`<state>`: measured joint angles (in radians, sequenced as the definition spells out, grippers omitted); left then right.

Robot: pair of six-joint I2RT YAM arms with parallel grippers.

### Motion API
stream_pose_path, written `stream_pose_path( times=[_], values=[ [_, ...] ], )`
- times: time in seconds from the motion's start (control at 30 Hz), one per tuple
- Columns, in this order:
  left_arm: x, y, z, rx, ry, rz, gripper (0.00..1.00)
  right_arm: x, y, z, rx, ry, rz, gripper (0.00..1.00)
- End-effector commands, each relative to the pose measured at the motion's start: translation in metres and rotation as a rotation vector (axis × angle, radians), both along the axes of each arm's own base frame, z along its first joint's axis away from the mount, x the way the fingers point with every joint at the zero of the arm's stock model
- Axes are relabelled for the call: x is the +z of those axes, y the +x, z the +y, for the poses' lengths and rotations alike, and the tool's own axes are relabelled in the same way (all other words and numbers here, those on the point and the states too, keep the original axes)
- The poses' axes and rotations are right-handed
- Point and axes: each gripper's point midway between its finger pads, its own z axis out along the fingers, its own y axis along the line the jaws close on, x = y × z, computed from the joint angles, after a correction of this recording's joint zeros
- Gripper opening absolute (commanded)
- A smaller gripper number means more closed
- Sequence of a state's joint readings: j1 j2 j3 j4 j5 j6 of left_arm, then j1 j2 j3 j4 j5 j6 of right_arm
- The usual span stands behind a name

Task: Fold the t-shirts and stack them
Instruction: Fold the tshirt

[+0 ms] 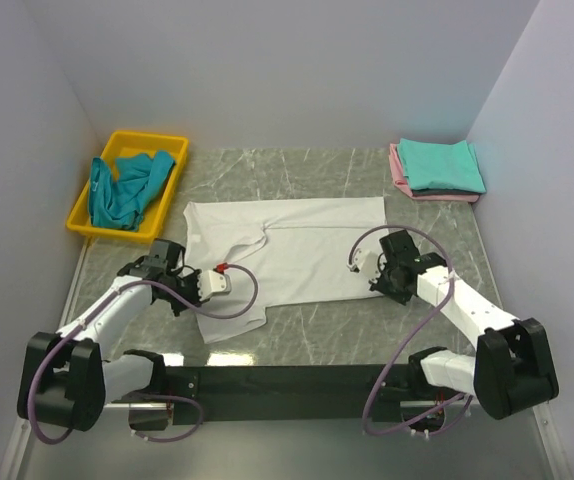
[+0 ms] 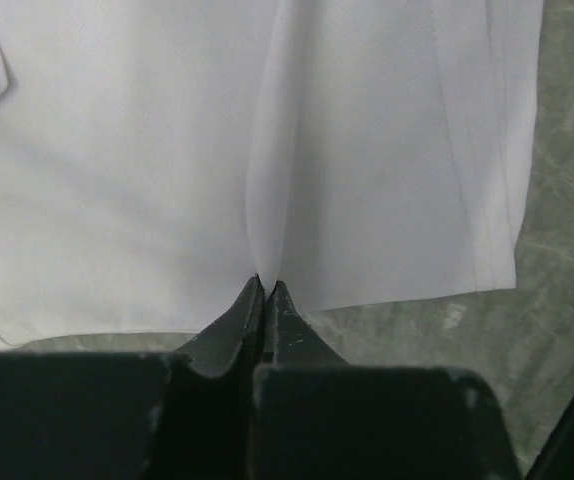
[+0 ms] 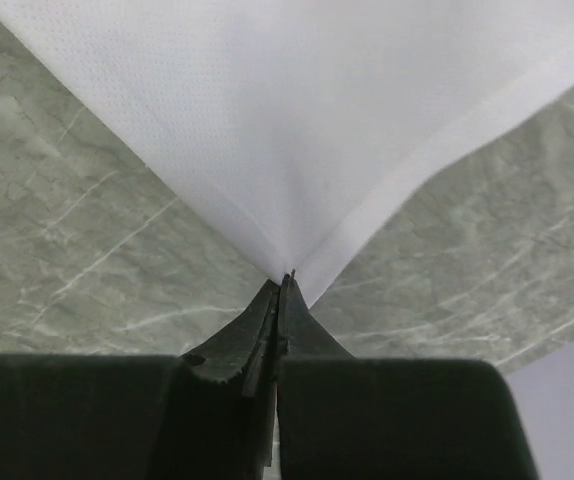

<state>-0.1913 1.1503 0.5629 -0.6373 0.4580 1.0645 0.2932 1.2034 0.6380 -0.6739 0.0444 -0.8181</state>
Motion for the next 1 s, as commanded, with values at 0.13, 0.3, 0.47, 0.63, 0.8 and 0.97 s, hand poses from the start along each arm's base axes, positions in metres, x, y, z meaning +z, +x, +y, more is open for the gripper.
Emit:
stream_pose_path(
  times=[0.13,0.3,0.47,0.63,0.8,0.97],
  values=[
    [0.026,0.006,-0.001,0.017,-0.049,0.017,0.01,0.035,0.021,0.002,0.007,0.041,-0.063,0.00],
    [0.055,0.030,0.001,0.049,-0.100,-0.004,0.01,0.049,0.037,0.002,0.013,0.041,-0.104,0.00],
    [0.069,0.052,0.004,0.069,-0.108,-0.022,0.01,0.060,0.056,0.002,0.013,0.044,-0.133,0.00],
    [0.079,0.080,0.005,0.112,-0.135,-0.024,0.01,0.071,0.085,0.003,0.009,0.045,-0.158,0.00],
    [0.087,0.109,0.005,0.135,-0.153,-0.036,0.01,0.077,0.116,0.003,0.000,0.038,-0.162,0.00],
    [0.090,0.135,0.004,0.164,-0.166,-0.032,0.01,0.071,0.140,0.003,0.006,0.027,-0.148,0.00]
  ],
)
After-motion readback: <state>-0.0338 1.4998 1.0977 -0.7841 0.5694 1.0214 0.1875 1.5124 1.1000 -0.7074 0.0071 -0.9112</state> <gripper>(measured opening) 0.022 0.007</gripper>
